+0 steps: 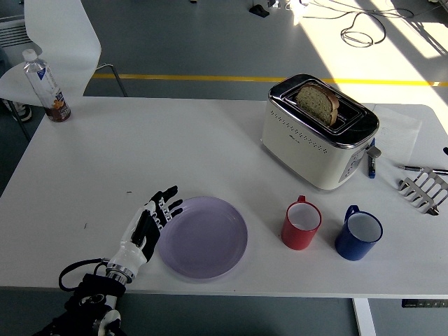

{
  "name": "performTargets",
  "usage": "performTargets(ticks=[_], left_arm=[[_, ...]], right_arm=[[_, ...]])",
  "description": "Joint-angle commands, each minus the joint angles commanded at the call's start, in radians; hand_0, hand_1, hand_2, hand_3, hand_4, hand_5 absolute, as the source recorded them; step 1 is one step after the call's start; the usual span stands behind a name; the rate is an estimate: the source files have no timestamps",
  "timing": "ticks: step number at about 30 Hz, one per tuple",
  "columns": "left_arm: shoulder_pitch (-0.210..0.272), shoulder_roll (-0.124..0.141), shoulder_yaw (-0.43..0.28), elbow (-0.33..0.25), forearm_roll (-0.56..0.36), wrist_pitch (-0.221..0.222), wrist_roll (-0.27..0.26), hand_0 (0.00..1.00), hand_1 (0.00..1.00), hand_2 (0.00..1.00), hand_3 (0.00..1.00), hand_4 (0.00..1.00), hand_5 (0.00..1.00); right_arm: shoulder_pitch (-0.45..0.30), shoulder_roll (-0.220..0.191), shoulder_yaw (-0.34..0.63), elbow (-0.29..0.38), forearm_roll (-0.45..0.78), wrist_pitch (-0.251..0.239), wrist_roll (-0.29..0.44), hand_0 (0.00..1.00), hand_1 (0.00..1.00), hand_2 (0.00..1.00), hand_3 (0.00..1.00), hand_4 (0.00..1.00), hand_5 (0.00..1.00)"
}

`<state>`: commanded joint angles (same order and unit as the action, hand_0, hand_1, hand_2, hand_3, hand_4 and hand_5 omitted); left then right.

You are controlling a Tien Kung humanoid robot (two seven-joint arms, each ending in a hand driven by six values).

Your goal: Push plate across desktop,pick up the break from the machine,place the break in the plate

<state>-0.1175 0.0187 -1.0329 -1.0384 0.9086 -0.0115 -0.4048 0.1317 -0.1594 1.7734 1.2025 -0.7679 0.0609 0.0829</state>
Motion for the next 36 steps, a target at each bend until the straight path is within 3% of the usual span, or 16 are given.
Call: performTargets(ticks=[3,9,13,19,20,21,26,27,31,32,33,36], left_arm=[[0.001,0.001,0.003,-0.008,0.005,0.013,-0.011,0.804,0.848,0.900,0.820,0.522,0.998],[0.007,0.004,0.002,-0.034,0.019,0.080,-0.056,0.818,0.856,0.900,0.821,0.525,0.998],[0.027,-0.009,-0.059,-0.063,0.049,0.121,-0.070,0.818,0.856,0.900,0.821,0.525,0.998],[0.049,-0.019,-0.202,-0.108,0.066,0.126,-0.060,0.823,0.856,0.902,0.818,0.529,0.998],[0.051,-0.019,-0.229,-0.118,0.064,0.124,-0.056,0.823,0.856,0.902,0.818,0.529,0.998],[0.052,-0.019,-0.260,-0.123,0.063,0.123,-0.053,0.823,0.854,0.901,0.816,0.529,0.998],[0.060,-0.019,-0.368,-0.136,0.054,0.116,-0.042,0.823,0.854,0.901,0.816,0.529,0.998],[0.063,-0.019,-0.386,-0.137,0.052,0.115,-0.040,0.828,0.848,0.900,0.813,0.530,0.998],[0.075,-0.019,-0.434,-0.139,0.054,0.113,-0.035,0.828,0.848,0.900,0.813,0.530,0.998],[0.078,-0.019,-0.441,-0.140,0.055,0.113,-0.034,0.828,0.848,0.900,0.813,0.530,0.998],[0.080,-0.019,-0.446,-0.140,0.056,0.113,-0.034,0.828,0.848,0.899,0.810,0.530,0.998],[0.087,-0.019,-0.455,-0.140,0.058,0.114,-0.033,0.828,0.848,0.899,0.810,0.530,0.998]], right_arm=[[0.000,0.000,-0.001,0.000,0.000,0.000,0.000,0.773,0.731,0.728,0.732,0.556,0.728],[0.000,0.001,-0.002,0.001,0.000,0.000,0.000,0.773,0.731,0.728,0.733,0.554,0.726],[0.001,0.000,-0.007,0.006,-0.002,-0.001,0.000,0.773,0.731,0.728,0.733,0.554,0.726],[0.003,-0.015,-0.026,0.035,-0.046,-0.016,0.000,0.775,0.732,0.728,0.733,0.554,0.725],[0.010,-0.030,-0.043,0.051,-0.072,-0.033,0.001,0.775,0.732,0.728,0.733,0.554,0.725],[0.014,-0.038,-0.054,0.061,-0.107,-0.042,0.002,0.784,0.748,0.742,0.738,0.575,0.662],[0.073,-0.108,-0.141,0.105,-0.289,-0.119,0.002,0.784,0.748,0.742,0.738,0.575,0.662],[0.092,-0.128,-0.168,0.107,-0.334,-0.134,-0.002,0.824,0.793,0.804,0.816,0.685,0.485],[0.188,-0.206,-0.289,0.096,-0.502,-0.176,-0.030,0.824,0.793,0.804,0.816,0.685,0.485],[0.206,-0.219,-0.313,0.090,-0.541,-0.183,-0.041,0.824,0.793,0.804,0.816,0.685,0.485],[0.233,-0.230,-0.346,0.084,-0.580,-0.188,-0.050,0.849,0.821,0.866,0.859,0.727,0.397],[0.310,-0.249,-0.432,0.057,-0.691,-0.200,-0.075,0.849,0.821,0.866,0.859,0.727,0.397]])
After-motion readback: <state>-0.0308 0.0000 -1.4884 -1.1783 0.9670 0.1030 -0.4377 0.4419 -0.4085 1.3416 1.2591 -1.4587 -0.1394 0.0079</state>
